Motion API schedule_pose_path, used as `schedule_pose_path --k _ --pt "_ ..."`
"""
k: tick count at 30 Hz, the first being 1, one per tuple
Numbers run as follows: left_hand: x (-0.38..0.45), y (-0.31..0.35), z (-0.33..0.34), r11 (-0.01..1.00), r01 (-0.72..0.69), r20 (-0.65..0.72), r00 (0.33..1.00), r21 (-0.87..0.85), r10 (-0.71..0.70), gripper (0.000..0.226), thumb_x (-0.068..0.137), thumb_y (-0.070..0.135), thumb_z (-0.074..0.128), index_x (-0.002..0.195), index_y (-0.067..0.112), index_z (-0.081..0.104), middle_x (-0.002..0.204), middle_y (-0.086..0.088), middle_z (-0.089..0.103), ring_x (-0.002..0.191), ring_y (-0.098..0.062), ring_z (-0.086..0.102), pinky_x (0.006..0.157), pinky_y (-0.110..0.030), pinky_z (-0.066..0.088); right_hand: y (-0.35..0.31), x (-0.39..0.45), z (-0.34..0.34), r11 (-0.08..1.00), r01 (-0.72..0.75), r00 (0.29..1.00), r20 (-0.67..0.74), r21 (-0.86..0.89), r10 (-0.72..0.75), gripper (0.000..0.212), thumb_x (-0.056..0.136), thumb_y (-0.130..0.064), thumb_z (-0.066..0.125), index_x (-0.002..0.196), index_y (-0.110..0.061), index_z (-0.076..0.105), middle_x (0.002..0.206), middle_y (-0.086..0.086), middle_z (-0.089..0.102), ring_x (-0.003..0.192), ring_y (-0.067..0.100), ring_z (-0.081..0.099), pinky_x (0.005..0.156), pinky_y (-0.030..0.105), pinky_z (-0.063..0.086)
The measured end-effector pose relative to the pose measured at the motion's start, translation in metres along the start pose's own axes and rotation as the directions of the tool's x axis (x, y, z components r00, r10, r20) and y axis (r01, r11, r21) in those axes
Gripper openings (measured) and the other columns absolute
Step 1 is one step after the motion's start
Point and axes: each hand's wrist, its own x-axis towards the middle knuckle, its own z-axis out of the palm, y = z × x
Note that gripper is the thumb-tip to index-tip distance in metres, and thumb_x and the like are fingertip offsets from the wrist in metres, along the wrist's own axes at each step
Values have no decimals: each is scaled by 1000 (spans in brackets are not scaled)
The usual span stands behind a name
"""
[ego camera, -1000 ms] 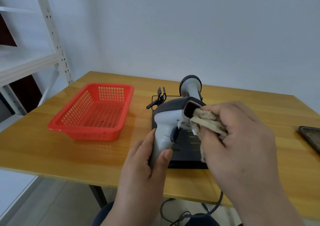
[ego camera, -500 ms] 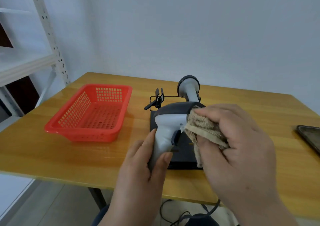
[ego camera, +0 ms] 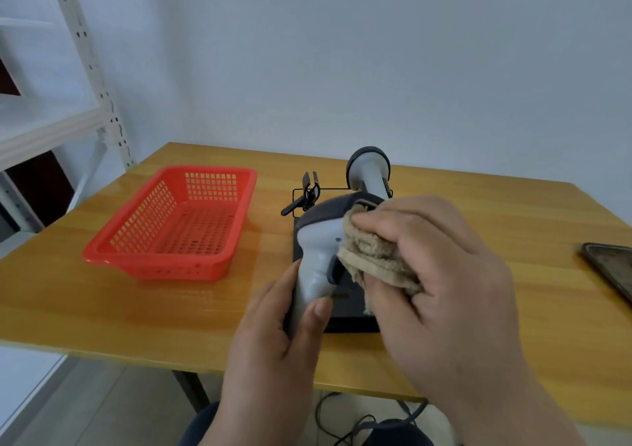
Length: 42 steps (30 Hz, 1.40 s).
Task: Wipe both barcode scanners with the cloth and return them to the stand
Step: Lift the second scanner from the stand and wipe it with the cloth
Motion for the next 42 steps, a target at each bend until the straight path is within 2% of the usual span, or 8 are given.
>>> schedule_pose_path --k 5,10,16,23,28,34,39,42 --pt "1 0 -2 996 -37 -72 996 87 43 41 71 59 45 112 58 42 101 28 55 99 15 50 71 -6 41 8 2 -11 986 -121 988 85 -114 131 30 80 -31 50 90 -16 74 88 -7 62 73 3 52 67 0 37" --pt "2 -4 3 972 -141 -85 984 189 159 52 81 63 47 129 44 44 99 25 54 98 15 49 73 -2 38 1 -2 -2 982 -179 983 -55 -65 176 23 83 -20 54 94 -12 72 90 -4 64 78 4 55 70 1 37" --pt "4 -3 0 978 -119 -80 988 172 134 51 84 60 46 131 42 44 97 30 52 98 18 47 73 3 34 -8 -6 -5 876 -342 923 -53 339 381 14 83 -18 65 77 -29 71 71 -8 67 62 4 62 46 7 41" --pt "3 2 2 981 -122 -60 989 149 132 37 84 58 48 120 58 39 107 36 48 97 12 51 72 -3 40 -2 -7 3 999 -27 989 -144 36 32 23 79 2 63 99 -2 72 98 3 66 92 17 64 79 17 48" --pt "4 1 -2 980 -134 -98 984 147 149 45 84 55 49 128 49 43 104 29 52 99 13 50 74 2 35 11 -7 -1 988 -153 984 -95 -25 150 26 82 -15 55 99 -7 73 95 -1 63 83 5 57 75 2 40" --pt "5 6 0 956 -187 -80 975 224 210 54 85 57 49 136 40 43 108 33 47 98 17 48 76 0 37 2 -7 2 999 -20 982 -191 -37 12 24 81 0 62 103 -1 72 100 -1 62 91 16 63 82 15 47" --pt "8 6 -2 961 -168 -108 975 222 195 53 84 60 46 134 42 40 108 34 49 101 25 42 77 6 31 10 -6 -1 985 -171 980 -114 -35 166 24 80 -8 60 100 -9 73 95 -2 65 87 9 60 79 3 42" --pt "6 8 2 962 -175 -70 979 209 193 65 79 61 42 138 35 44 106 29 51 101 19 45 77 4 33 -2 -5 2 996 -89 982 -169 -10 86 24 81 -4 61 103 -5 71 99 1 64 91 11 61 83 6 41"
